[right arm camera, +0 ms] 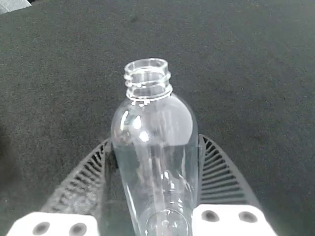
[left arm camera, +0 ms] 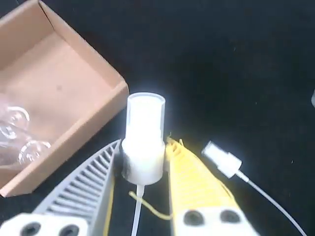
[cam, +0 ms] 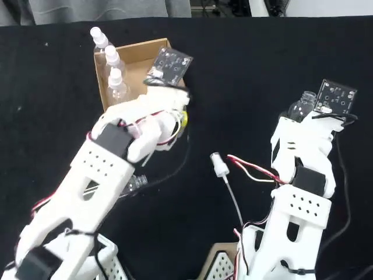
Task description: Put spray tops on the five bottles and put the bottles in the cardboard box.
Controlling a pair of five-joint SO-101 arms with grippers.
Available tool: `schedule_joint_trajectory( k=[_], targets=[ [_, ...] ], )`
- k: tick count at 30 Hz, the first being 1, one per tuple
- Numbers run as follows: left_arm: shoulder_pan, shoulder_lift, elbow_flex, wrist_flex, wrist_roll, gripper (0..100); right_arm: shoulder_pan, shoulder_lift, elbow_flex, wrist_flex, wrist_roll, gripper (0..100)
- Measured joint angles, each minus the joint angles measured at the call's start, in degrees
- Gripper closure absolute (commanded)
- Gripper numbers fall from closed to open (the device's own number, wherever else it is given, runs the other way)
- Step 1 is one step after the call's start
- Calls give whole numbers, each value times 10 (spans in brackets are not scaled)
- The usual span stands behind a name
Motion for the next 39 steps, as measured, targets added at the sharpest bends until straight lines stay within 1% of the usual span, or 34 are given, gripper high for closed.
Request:
schedule_joint_trajectory(
  k=[3,7,9,13,17,22,26,39],
  targets=[
    [-11,-46,38,-26,15,971,0,0,0,0,0,885],
    [-48,-96,82,-68,55,971,-25,0,0,0,0,885],
    [-62,-116,101,-79,60,971,-31,0,0,0,0,885],
    [-65,-154,140,-102,62,971,-46,0,0,0,0,885],
    [-72,-190,185,-122,86,971,-82,0,0,0,0,885],
    [-120,-240,235,-149,124,971,-109,0,8,0,0,885],
    [-157,-271,273,-176,154,971,-145,0,11,0,0,885],
    [-166,-372,326,-185,160,970,-230,-1,18,0,0,885]
  ],
)
